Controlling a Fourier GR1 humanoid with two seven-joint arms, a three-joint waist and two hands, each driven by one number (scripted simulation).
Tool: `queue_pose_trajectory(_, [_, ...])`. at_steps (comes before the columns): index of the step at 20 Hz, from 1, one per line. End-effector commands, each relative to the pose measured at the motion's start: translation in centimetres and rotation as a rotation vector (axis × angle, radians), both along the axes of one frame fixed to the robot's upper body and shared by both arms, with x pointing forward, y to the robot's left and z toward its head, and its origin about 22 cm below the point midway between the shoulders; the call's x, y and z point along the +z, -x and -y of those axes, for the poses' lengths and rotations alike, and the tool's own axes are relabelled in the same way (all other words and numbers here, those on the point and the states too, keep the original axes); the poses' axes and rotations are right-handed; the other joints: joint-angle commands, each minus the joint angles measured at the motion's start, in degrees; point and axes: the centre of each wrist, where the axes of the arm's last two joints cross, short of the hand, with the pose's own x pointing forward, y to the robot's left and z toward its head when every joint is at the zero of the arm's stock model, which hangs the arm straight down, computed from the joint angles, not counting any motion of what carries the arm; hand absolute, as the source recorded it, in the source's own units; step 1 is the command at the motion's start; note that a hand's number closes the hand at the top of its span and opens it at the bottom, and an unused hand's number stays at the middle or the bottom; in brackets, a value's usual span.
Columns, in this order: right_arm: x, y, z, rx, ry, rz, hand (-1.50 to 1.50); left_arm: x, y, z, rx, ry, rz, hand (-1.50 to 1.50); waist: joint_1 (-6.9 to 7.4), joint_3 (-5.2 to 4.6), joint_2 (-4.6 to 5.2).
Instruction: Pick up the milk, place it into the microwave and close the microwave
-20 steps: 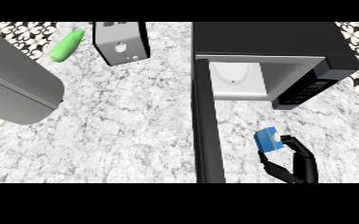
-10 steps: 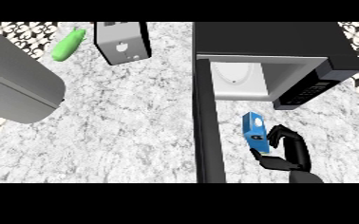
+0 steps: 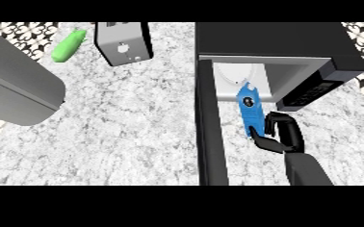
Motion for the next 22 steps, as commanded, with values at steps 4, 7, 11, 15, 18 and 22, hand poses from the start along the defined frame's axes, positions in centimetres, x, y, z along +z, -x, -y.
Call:
queue_pose_trajectory(4, [4.5, -5.7, 0.2, -0.003, 0.025, 0.054, 1.5, 2.4, -0.5, 0.4, -0.008, 0.014, 0.079, -1.5, -0.06, 0.03, 0.06])
queue_pose_trajectory(7, [5.5, -6.9, 0.8, -0.001, 0.052, 0.033, 1.5, 2.1, -1.1, 0.3, -0.028, 0.032, 0.086, -1.5, 0.11, 0.04, 0.2])
queue_pose_trajectory(11, [6.5, -8.4, 0.1, -0.023, 0.086, 0.023, 1.5, 0.9, -1.6, 0.1, -0.034, 0.038, 0.069, -1.5, 1.1, 0.11, 0.61])
queue_pose_trajectory(15, [10.3, -11.5, -0.2, -0.035, 0.113, 0.01, 1.5, 2.4, -2.0, 0.7, -0.057, 0.031, 0.096, -1.5, 1.62, 0.15, 0.84])
queue_pose_trajectory(18, [11.1, -12.0, 0.5, -0.043, 0.127, 0.009, 1.5, 1.6, -2.9, -0.7, -0.047, 0.014, 0.108, -1.5, 2.08, 0.14, 1.17])
queue_pose_trajectory(22, [11.5, -12.3, 0.2, -0.138, 0.224, 0.047, 1.5, 2.1, -3.3, -0.3, -0.079, 0.011, 0.129, -1.5, 3.23, 0.14, 1.46])
